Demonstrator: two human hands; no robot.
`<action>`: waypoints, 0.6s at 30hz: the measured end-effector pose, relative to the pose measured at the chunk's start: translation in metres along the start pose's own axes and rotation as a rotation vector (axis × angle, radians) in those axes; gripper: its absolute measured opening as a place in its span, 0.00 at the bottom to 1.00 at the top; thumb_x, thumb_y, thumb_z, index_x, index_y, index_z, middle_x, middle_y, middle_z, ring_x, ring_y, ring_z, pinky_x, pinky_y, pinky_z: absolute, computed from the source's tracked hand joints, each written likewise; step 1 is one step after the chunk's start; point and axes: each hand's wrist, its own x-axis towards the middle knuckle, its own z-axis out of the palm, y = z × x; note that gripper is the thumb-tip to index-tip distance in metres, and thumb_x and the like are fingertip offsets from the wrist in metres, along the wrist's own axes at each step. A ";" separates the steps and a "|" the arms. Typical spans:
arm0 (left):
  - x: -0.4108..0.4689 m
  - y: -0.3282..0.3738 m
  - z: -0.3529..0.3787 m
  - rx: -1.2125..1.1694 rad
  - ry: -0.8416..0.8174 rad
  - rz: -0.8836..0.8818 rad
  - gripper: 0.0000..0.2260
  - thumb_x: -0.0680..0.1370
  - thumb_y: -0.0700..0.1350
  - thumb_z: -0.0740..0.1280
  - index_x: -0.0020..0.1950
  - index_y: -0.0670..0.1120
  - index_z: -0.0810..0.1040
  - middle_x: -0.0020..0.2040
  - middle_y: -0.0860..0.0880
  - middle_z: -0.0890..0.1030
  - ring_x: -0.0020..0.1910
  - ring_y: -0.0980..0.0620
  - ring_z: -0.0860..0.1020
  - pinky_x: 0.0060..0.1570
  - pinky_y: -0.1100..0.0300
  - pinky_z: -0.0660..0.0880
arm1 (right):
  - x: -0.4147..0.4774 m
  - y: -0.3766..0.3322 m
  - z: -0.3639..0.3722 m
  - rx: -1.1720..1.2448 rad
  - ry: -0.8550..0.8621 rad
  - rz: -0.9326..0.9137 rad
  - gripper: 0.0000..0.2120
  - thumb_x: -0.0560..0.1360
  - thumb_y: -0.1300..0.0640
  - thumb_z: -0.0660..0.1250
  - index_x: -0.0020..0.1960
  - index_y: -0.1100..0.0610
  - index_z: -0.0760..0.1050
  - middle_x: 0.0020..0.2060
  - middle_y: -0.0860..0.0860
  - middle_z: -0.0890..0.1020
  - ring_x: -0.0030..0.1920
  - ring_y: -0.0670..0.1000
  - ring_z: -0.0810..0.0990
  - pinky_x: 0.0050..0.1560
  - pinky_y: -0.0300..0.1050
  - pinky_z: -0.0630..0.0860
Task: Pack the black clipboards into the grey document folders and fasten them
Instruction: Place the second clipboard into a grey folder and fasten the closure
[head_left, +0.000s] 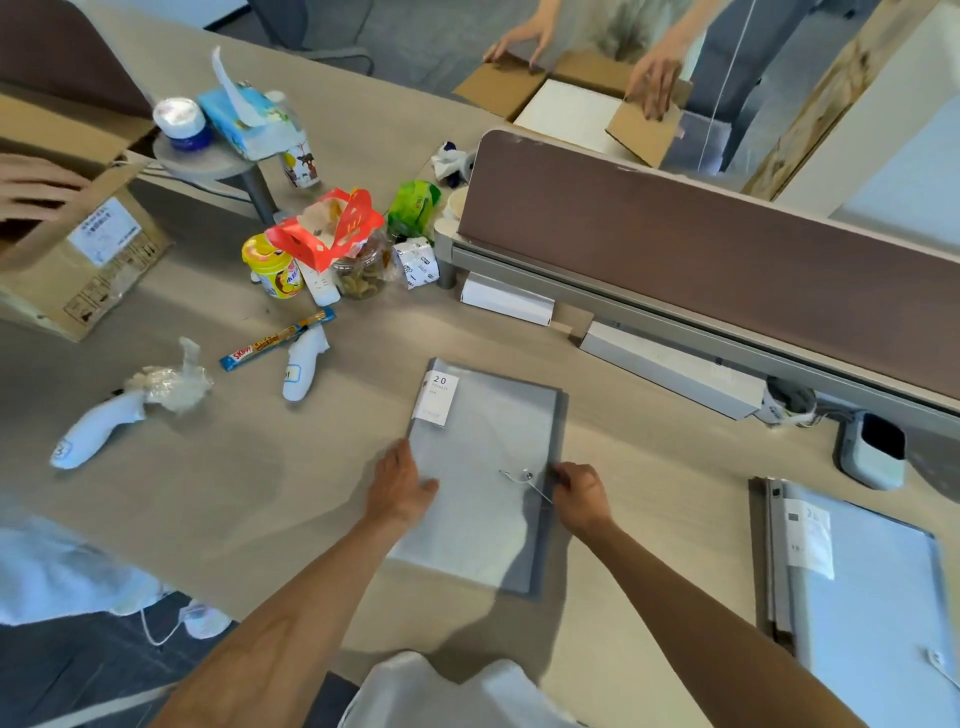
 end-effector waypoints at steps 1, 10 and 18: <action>0.001 0.001 0.000 -0.063 -0.014 -0.041 0.33 0.73 0.48 0.71 0.73 0.37 0.61 0.71 0.37 0.67 0.71 0.38 0.65 0.68 0.51 0.62 | -0.004 -0.002 0.001 0.054 0.003 0.024 0.19 0.71 0.69 0.58 0.58 0.62 0.79 0.55 0.60 0.81 0.55 0.61 0.79 0.54 0.47 0.76; -0.031 0.036 -0.012 -0.999 -0.151 -0.232 0.17 0.76 0.38 0.69 0.62 0.46 0.71 0.49 0.44 0.82 0.39 0.50 0.80 0.34 0.60 0.76 | -0.020 0.023 -0.032 0.498 0.032 0.319 0.12 0.73 0.61 0.64 0.55 0.58 0.78 0.45 0.56 0.82 0.41 0.54 0.78 0.35 0.42 0.72; -0.066 0.133 0.010 -1.058 -0.247 -0.034 0.20 0.76 0.38 0.68 0.67 0.45 0.69 0.57 0.41 0.80 0.49 0.44 0.80 0.54 0.48 0.77 | -0.036 0.077 -0.107 0.660 0.204 0.315 0.14 0.76 0.58 0.60 0.61 0.55 0.73 0.54 0.57 0.79 0.51 0.56 0.77 0.50 0.52 0.75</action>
